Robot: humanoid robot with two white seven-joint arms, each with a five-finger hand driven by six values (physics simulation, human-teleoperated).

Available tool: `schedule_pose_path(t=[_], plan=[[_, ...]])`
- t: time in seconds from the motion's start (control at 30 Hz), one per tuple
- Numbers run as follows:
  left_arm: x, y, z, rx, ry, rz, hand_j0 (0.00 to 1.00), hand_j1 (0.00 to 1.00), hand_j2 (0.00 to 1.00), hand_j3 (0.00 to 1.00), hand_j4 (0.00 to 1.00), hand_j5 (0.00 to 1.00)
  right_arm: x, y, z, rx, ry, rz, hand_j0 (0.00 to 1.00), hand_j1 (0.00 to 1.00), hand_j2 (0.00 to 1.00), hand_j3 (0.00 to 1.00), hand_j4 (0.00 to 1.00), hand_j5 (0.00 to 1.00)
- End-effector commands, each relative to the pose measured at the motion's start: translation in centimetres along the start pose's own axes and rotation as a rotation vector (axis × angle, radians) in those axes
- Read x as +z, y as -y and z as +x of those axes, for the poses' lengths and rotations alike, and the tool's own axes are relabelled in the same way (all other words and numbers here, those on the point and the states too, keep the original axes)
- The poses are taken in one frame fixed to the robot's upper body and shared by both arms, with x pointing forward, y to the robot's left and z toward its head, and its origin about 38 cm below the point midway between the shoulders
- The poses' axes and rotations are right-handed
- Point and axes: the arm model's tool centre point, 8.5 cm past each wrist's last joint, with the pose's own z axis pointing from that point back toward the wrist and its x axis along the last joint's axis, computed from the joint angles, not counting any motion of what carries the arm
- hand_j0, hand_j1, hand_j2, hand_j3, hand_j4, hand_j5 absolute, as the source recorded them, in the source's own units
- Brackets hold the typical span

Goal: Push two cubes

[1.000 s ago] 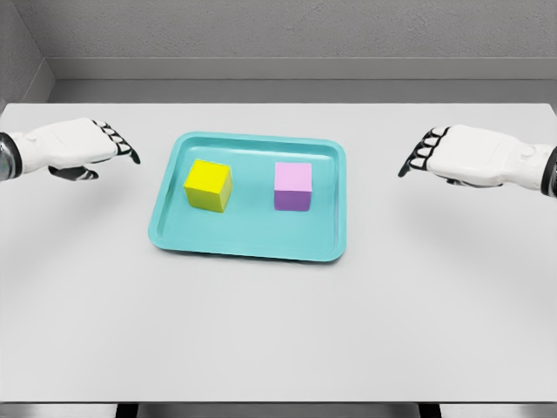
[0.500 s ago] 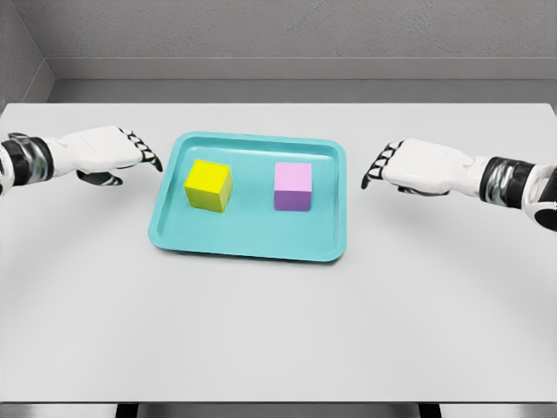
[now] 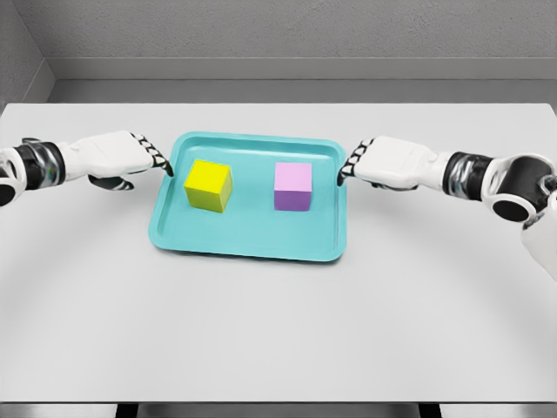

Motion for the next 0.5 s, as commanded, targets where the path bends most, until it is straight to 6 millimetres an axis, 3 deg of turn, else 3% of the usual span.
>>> schedule_pose_path(t=[0.0,0.27,0.47], plan=[[-0.2,-0.1,0.2,0.006,0.006,0.008,0.75,0.75,0.75,0.75,0.75,0.75,-0.6,-0.5,0.2,-0.010,0.004,0.009,0.68,0.68,0.68,0.68,0.68,0.68],[-0.9,0.3,1.4,0.005,0.032,0.010,0.75,0.75,0.75,0.75,0.75,0.75,-1.9,-0.1,0.4,0.004,0.017,0.026,0.68,0.68,0.68,0.68,0.68,0.68],[-1.0,-0.7,2.1,-0.018,0.050,0.032,0.75,0.75,0.75,0.75,0.75,0.75,-2.5,-0.2,0.9,0.017,0.035,0.045,0.68,0.68,0.68,0.68,0.68,0.68]])
